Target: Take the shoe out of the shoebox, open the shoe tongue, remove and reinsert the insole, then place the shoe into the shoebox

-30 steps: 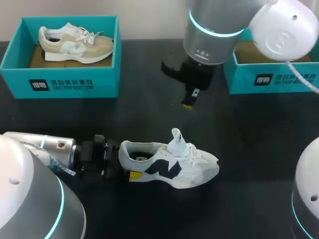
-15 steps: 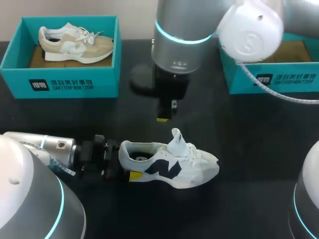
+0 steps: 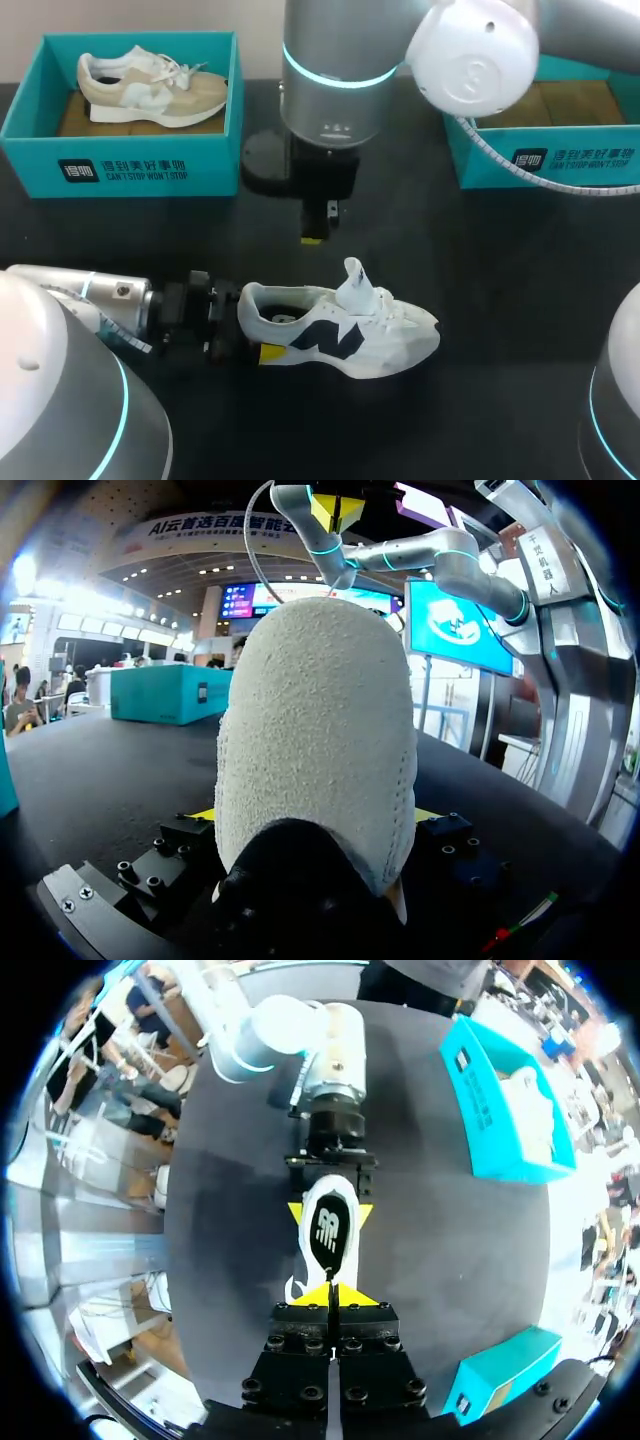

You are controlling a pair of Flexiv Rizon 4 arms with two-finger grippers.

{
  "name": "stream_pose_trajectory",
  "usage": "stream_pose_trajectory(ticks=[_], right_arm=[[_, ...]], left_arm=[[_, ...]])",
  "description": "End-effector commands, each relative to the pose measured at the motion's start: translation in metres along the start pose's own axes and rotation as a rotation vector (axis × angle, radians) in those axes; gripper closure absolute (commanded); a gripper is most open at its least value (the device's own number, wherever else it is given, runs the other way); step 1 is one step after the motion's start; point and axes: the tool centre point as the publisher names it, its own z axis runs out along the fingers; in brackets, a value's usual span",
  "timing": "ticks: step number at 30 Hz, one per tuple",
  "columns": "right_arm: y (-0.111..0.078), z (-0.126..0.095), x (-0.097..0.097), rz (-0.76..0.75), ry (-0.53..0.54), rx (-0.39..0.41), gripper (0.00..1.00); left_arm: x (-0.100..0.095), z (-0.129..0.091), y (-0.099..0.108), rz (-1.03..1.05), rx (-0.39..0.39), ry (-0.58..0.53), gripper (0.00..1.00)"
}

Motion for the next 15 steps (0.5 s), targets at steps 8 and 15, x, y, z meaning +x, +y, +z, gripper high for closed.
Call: stream_pose_trajectory(ticks=[8,15], right_arm=[[0.048,0.049,0.016,-0.088,0.021,0.059,1.0],[0.057,0.059,0.018,-0.135,-0.006,0.075,1.0]], left_arm=[[-0.001,-0.002,0.003,0.0,0.0,-0.002,1.0],[-0.001,-0.002,0.003,0.0,0.0,-0.002,1.0]])
